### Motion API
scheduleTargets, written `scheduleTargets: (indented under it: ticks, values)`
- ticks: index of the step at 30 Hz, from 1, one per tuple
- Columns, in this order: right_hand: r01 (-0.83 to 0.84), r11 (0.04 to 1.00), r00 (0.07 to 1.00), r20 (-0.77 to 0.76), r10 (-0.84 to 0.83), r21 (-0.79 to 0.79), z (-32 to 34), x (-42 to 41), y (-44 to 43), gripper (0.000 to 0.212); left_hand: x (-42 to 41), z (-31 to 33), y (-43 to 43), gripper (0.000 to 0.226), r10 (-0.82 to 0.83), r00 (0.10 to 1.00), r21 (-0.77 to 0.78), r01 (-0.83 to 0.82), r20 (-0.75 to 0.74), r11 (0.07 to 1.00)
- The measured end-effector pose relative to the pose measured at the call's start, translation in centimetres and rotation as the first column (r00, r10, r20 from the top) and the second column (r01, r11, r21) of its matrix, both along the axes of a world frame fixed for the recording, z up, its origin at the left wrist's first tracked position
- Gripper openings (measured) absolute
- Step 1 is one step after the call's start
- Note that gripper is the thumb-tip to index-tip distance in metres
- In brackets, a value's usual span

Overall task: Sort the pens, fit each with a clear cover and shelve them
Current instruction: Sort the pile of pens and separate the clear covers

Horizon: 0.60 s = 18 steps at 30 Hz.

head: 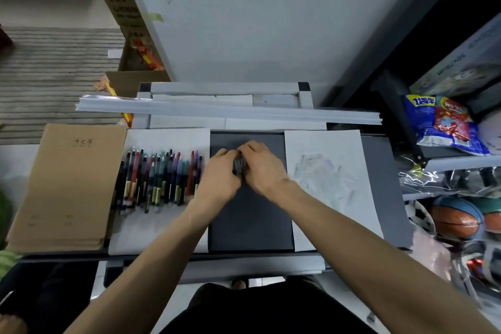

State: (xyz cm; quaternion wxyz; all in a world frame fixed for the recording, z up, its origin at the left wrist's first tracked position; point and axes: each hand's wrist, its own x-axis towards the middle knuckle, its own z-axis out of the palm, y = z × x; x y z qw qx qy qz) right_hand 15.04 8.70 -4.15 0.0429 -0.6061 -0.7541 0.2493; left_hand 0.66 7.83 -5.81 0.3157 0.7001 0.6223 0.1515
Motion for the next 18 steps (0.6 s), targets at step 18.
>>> scheduleTargets:
  ticks: [18]
  values:
    - [0.336,0.916,0.936,0.033,-0.351,0.219,0.9,15.4,-9.0,0.034,12.1,2.2,-3.1,0.041,-0.228,0.972,-0.013,0.229,0.056,0.973]
